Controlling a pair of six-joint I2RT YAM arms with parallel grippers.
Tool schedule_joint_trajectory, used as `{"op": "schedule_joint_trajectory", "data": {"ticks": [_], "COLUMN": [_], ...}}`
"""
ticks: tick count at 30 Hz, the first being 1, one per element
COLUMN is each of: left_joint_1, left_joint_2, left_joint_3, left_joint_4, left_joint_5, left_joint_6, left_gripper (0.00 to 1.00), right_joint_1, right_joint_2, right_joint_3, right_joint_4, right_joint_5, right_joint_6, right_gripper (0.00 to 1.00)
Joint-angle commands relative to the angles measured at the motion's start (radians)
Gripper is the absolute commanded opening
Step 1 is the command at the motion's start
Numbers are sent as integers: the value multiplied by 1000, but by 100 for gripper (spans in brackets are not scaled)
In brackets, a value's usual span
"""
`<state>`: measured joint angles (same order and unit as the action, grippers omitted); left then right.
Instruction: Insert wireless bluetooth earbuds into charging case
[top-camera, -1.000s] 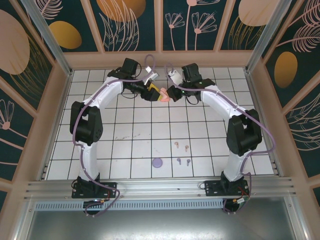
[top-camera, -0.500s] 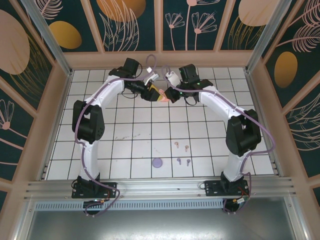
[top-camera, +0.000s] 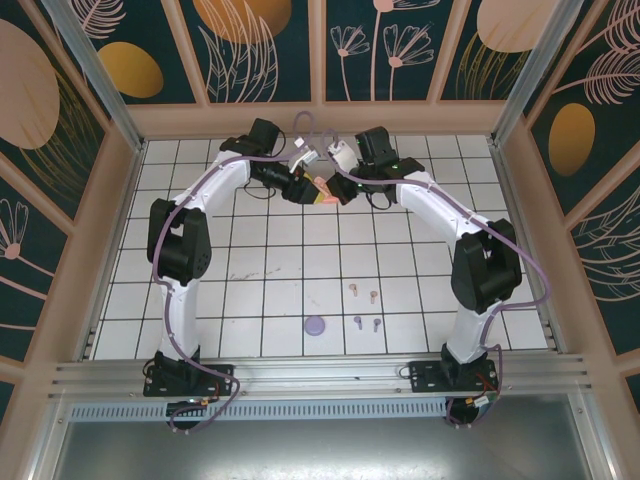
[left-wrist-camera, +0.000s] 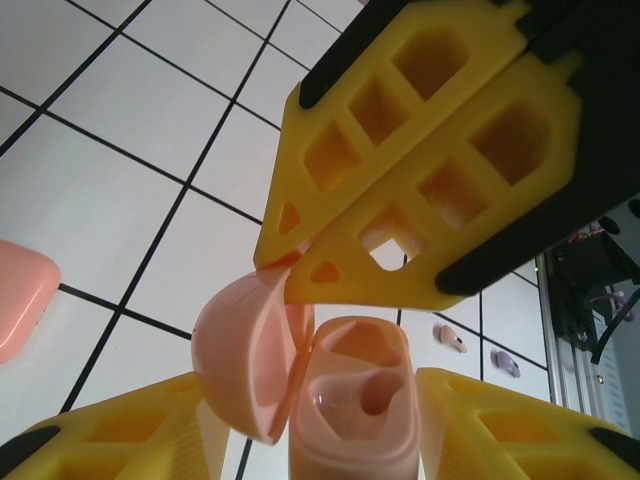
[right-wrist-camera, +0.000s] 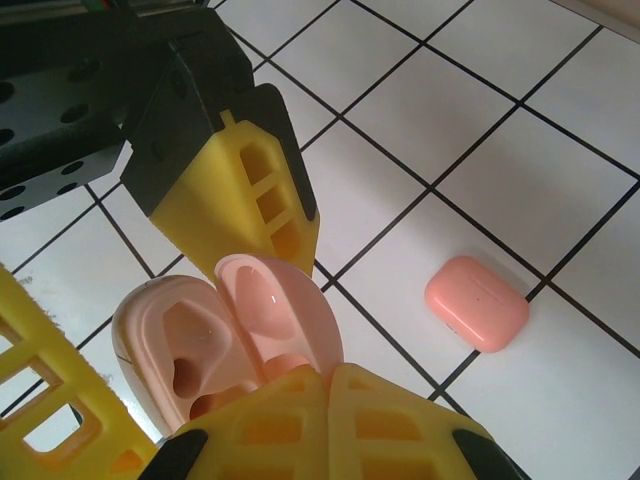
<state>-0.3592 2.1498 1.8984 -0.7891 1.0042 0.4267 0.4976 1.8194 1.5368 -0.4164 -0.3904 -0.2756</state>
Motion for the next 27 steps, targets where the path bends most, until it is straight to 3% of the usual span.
{"op": "schedule_joint_trajectory", "data": {"ticks": [1, 9, 18, 24, 27], "left_joint_1": [-1, -2, -2, 2, 14], "left_joint_2": [18, 19, 12, -41, -88], "left_joint_3": [30, 24, -5, -109, -198], "left_joint_4": [-21, -20, 25, 214, 364], "left_joint_5": [50, 57, 80, 52, 42], "left_joint_6": [35, 38, 20, -90, -176], "left_gripper": [49, 34, 0, 0, 0], "right_joint_1": [9, 9, 9, -20, -27], "right_joint_2": [-3, -1, -22, -112, -176], "right_joint_3": [24, 26, 18, -42, -98], "right_joint_4": [4, 10, 30, 60, 59], "right_joint_5": [2, 3, 13, -8, -13], "right_joint_6": [-9, -3, 18, 75, 106], "right_gripper": [0, 0, 0, 31, 39]}}
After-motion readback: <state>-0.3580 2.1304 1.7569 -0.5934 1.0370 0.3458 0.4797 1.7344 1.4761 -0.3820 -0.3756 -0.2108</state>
